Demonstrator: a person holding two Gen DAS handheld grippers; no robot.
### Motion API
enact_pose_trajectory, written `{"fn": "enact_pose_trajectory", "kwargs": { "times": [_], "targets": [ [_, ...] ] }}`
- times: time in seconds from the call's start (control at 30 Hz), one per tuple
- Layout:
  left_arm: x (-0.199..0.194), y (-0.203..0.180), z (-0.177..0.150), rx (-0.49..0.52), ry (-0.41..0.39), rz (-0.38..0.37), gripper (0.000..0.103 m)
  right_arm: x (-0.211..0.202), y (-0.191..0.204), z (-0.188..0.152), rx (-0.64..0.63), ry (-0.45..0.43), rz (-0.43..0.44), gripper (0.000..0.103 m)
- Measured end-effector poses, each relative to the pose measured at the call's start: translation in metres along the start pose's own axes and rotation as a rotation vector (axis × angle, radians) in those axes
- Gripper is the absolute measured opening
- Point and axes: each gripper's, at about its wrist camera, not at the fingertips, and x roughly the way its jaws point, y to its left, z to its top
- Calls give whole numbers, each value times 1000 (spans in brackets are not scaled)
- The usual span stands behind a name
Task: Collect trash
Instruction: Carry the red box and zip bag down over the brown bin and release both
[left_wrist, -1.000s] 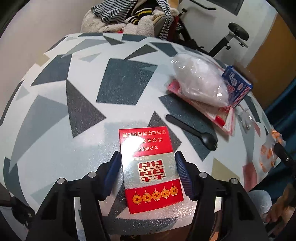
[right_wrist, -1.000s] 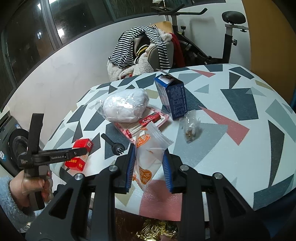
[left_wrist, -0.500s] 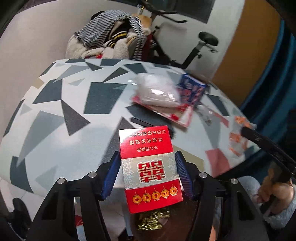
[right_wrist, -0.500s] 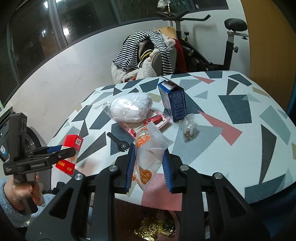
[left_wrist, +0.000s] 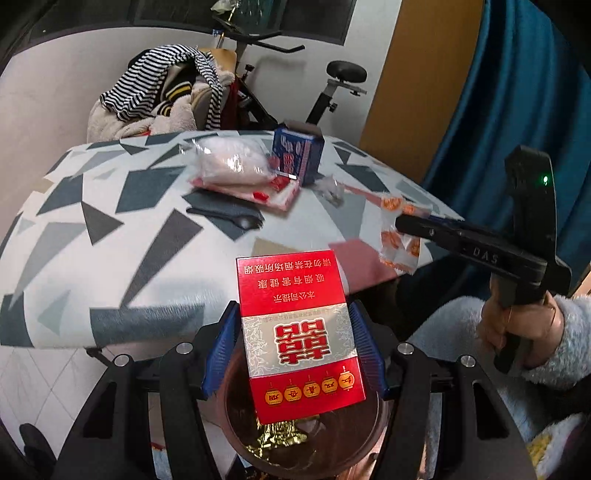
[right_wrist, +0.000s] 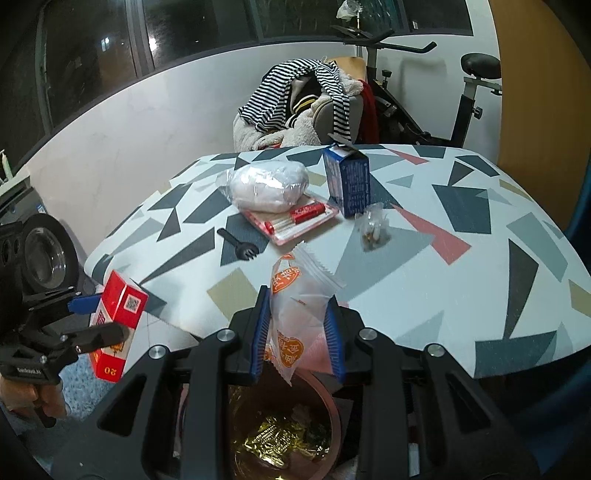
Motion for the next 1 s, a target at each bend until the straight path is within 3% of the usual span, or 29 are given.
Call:
{"fn": "enact_pose_trajectory", "kwargs": {
  "times": [0.63,0.7,0.77,1.0],
  "targets": [
    [27,-2,-35,-1,104,-29,59,15,-14,-32,39,52,14,31],
    [27,-2,-36,-8,109,-44,62,16,-15,-33,42,55,16,31],
    [26,-1,-36,-16,102,-50,71,16,-14,-32,41,56,17,31],
    [7,5,-28,-57,30,1,87,20,-11,-36,31,76,42,31]
  ]
}}
